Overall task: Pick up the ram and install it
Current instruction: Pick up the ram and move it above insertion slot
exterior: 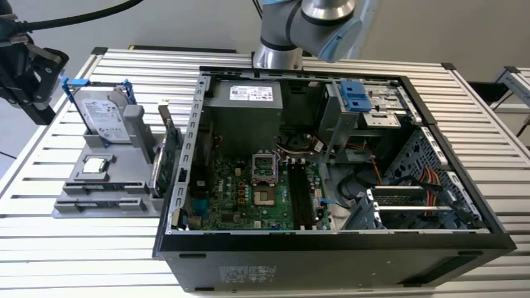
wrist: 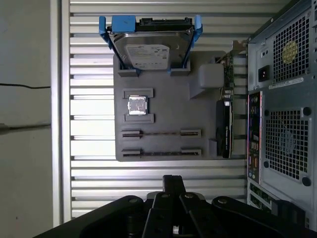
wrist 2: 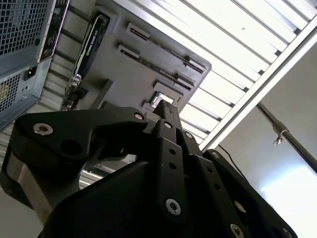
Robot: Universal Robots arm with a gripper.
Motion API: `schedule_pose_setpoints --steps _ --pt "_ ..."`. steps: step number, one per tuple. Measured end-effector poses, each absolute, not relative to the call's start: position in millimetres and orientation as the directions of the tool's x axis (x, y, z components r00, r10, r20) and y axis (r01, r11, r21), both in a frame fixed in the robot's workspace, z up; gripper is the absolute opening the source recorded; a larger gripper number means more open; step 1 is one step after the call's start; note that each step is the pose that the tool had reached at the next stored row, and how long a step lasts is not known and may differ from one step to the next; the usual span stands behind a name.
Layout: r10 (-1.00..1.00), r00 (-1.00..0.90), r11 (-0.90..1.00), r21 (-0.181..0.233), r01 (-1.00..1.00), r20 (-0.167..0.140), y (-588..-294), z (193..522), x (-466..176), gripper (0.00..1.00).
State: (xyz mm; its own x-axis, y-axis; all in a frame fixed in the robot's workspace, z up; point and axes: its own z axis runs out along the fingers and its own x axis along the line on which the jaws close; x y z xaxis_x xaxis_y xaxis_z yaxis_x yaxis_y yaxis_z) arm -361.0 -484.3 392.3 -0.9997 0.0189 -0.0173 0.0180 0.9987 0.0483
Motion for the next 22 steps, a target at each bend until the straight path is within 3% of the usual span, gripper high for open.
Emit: schedule_pose_setpoints --steps 22 --pt "-0.081 -0.997 0.996 0.048 -0.081 -0.017 -484.3 392.3 -361.1 0.0"
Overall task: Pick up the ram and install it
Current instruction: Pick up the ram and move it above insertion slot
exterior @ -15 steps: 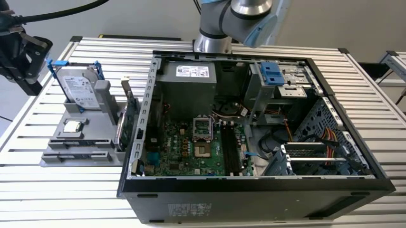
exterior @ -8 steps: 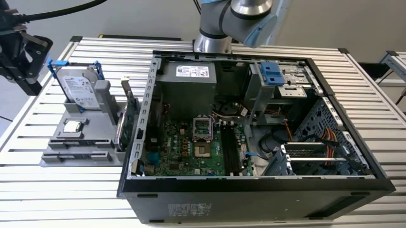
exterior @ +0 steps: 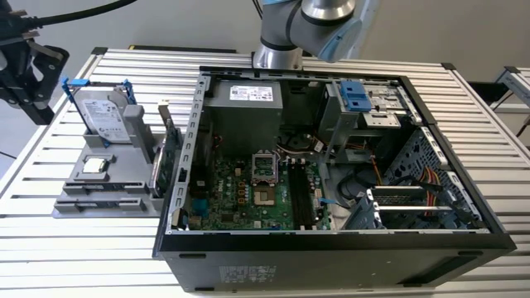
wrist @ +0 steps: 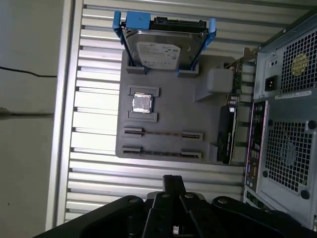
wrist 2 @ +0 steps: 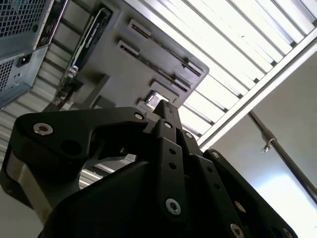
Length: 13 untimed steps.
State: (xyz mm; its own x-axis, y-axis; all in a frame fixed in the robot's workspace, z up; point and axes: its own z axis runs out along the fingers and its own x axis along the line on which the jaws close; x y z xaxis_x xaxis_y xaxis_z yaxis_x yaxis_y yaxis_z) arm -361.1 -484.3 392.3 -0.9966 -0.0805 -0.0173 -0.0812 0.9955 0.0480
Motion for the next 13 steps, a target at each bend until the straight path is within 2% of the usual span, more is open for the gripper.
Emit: schedule_pose_setpoints --steps 13 --pt "-0.163 -0.986 0.985 0.048 -0.164 -0.017 -484.3 392.3 -361.1 0.0"
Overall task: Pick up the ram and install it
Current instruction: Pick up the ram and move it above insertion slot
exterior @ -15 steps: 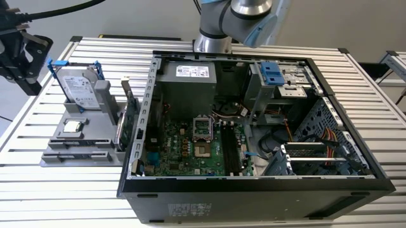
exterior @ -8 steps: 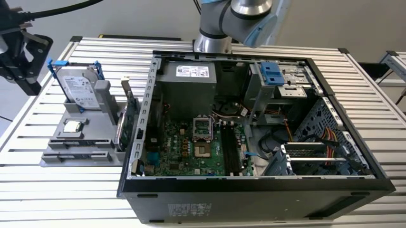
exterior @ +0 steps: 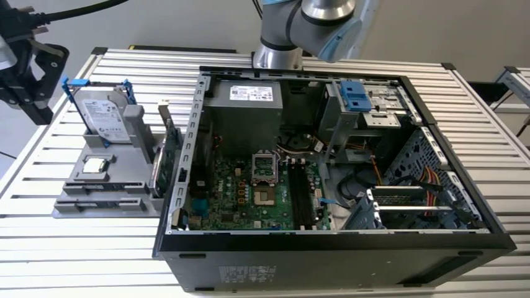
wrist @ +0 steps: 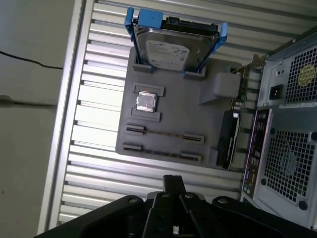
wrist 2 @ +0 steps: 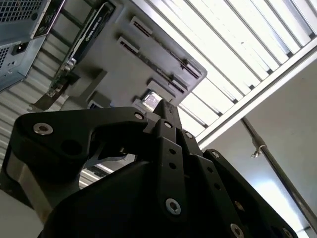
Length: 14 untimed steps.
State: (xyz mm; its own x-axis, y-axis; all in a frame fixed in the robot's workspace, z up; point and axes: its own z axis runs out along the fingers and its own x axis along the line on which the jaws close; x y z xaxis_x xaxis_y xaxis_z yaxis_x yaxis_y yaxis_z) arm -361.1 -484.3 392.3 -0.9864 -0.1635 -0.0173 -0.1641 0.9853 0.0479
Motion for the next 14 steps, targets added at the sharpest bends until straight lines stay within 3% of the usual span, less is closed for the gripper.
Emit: schedule_pose_setpoints --steps 14 --pt "-0.285 -0.958 0.957 0.047 -0.286 -0.017 -484.3 392.3 -361.1 0.0"
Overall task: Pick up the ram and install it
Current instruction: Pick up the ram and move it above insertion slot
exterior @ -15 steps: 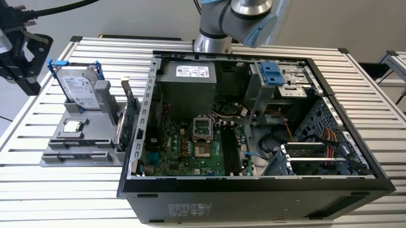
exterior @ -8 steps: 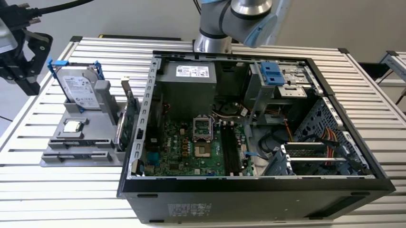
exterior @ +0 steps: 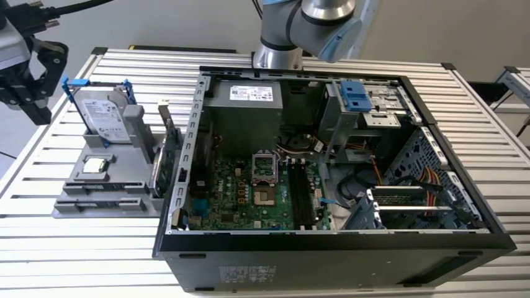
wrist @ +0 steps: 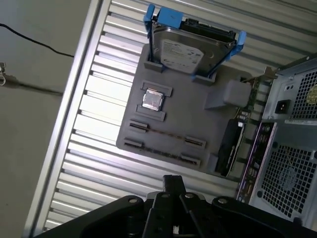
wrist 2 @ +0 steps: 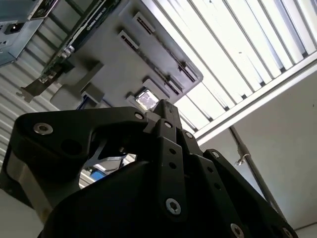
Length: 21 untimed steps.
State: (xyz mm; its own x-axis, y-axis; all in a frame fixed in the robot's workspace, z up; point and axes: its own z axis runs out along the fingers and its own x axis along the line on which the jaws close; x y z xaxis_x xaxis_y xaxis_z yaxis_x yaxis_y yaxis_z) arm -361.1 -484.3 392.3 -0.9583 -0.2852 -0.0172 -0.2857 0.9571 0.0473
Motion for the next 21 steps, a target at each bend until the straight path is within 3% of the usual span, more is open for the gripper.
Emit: schedule_pose_setpoints --steps 21 --pt "-0.458 -0.889 0.888 0.046 -0.458 -0.017 -484.3 392.3 -361.2 0.0"
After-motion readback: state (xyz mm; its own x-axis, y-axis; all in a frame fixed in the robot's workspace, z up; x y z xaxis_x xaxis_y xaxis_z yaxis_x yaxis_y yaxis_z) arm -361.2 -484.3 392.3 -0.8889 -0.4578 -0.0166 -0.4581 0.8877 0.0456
